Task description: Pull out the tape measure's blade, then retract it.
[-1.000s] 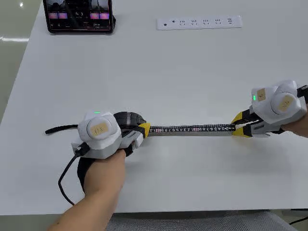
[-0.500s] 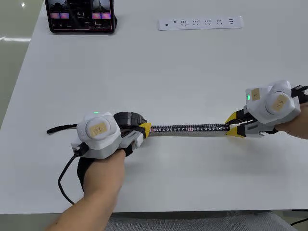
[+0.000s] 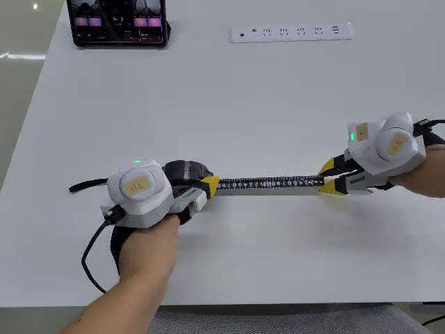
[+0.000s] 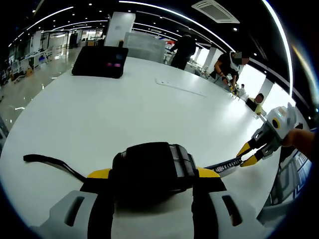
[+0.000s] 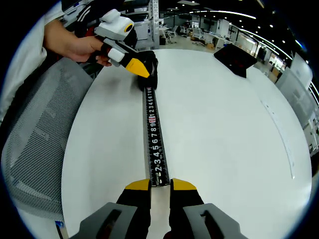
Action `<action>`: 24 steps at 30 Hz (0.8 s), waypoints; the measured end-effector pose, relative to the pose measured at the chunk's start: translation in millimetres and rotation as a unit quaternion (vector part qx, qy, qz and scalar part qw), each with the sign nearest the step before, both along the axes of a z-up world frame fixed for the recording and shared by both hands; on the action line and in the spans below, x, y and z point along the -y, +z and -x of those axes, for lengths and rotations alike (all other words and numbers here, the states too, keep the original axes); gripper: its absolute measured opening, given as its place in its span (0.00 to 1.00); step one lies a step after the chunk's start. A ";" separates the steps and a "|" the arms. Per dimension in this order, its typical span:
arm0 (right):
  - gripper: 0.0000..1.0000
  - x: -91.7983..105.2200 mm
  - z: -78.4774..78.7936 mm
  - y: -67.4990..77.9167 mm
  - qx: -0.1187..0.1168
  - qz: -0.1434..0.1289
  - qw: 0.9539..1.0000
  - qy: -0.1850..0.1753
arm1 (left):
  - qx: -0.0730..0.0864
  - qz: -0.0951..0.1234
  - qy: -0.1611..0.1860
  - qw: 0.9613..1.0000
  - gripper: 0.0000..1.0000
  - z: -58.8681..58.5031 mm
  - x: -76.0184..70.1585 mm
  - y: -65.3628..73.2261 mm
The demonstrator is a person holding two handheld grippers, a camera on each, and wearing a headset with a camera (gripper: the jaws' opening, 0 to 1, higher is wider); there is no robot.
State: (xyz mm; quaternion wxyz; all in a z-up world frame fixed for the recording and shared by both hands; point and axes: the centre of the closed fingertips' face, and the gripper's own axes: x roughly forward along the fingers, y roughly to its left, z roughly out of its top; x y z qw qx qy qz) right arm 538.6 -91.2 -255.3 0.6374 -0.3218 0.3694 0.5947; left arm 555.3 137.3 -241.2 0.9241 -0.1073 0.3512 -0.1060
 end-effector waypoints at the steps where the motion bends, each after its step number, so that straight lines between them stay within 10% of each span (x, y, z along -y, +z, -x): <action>1: 0.10 -1.2 0.2 -0.3 0.000 0.000 1.000 0.001 | 0.000 0.001 0.000 1.000 0.59 0.1 -0.2 0.1; 24: 0.10 -34.0 -1.8 -0.5 -0.002 -0.018 1.000 0.009 | 0.004 0.009 0.000 1.000 0.59 -1.4 -1.4 0.8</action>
